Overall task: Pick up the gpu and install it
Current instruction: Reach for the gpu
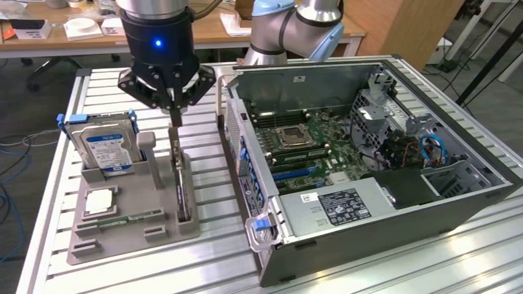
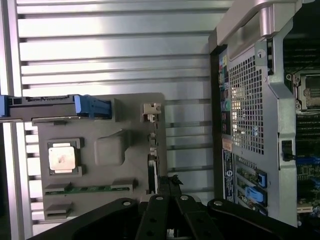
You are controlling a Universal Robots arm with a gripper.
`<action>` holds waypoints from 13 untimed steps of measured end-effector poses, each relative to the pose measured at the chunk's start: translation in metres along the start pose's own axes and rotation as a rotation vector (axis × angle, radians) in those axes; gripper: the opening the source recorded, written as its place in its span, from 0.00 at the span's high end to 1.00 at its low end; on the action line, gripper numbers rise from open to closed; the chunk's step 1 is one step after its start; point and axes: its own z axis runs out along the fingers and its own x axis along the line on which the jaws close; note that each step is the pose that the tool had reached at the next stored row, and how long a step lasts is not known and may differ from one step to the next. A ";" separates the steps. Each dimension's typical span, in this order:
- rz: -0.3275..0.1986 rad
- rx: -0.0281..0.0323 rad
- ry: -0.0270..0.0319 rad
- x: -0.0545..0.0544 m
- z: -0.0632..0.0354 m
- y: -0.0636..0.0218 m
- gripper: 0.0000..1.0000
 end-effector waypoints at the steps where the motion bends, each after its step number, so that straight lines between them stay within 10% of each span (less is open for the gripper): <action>1: 0.000 0.0000 0.0000 0.001 0.0001 -0.0005 0.89; 13: 0.000 0.0000 0.0000 0.009 0.0009 -0.0069 0.89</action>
